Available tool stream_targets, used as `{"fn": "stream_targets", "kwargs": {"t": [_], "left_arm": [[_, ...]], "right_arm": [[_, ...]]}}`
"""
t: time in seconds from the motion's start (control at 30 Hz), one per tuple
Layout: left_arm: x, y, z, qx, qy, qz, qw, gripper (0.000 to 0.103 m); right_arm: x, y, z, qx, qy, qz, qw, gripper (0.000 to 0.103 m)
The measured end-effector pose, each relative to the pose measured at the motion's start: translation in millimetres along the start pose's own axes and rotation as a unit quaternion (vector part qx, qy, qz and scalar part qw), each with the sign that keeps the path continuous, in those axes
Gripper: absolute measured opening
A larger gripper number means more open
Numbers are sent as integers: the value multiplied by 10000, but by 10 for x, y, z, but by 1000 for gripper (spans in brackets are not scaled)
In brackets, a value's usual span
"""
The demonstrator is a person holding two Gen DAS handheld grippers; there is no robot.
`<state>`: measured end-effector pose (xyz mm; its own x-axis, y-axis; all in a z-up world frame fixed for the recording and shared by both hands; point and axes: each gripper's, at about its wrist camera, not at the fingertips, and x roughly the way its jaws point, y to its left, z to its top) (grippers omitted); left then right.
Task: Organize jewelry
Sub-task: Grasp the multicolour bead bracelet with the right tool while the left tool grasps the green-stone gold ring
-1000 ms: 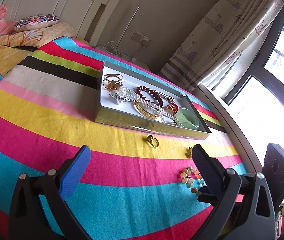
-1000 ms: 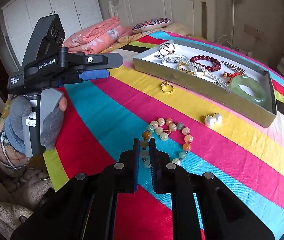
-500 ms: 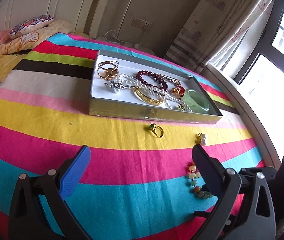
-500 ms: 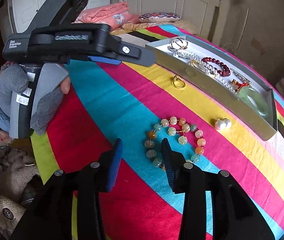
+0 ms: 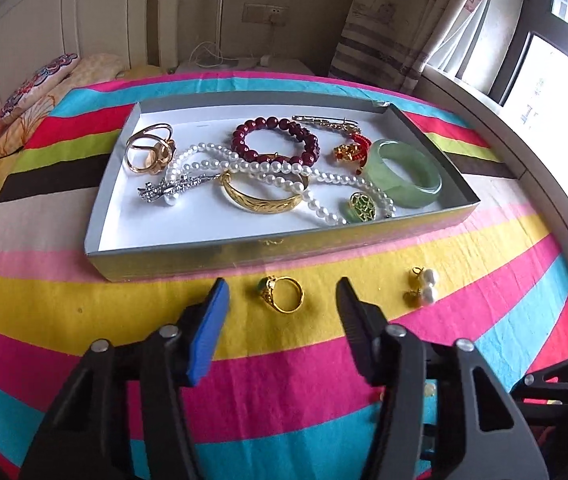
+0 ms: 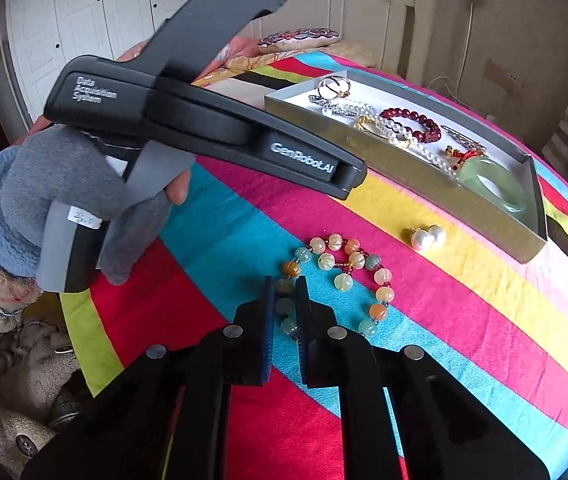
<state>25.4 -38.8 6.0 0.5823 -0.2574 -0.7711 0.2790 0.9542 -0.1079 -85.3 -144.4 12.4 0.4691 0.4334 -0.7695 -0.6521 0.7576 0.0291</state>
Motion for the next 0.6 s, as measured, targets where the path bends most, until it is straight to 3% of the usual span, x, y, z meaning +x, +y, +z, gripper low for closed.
{"fn": "stream_targets", "kwargs": {"t": [0.07,0.17,0.6], "left_arm": [[19,-38,-28,235,-49,259,9994,29],[13,-53,-55,320,-92,265,9991,23],[-4,25,-84,130,-161,176,9996,23]], "right_arm": [[-2,-21,2,47,-25,37,10000,9],[-6,-29,2,90,-59,68,9999,9],[-151,-162,-11,446,-494,131,9977,9]]}}
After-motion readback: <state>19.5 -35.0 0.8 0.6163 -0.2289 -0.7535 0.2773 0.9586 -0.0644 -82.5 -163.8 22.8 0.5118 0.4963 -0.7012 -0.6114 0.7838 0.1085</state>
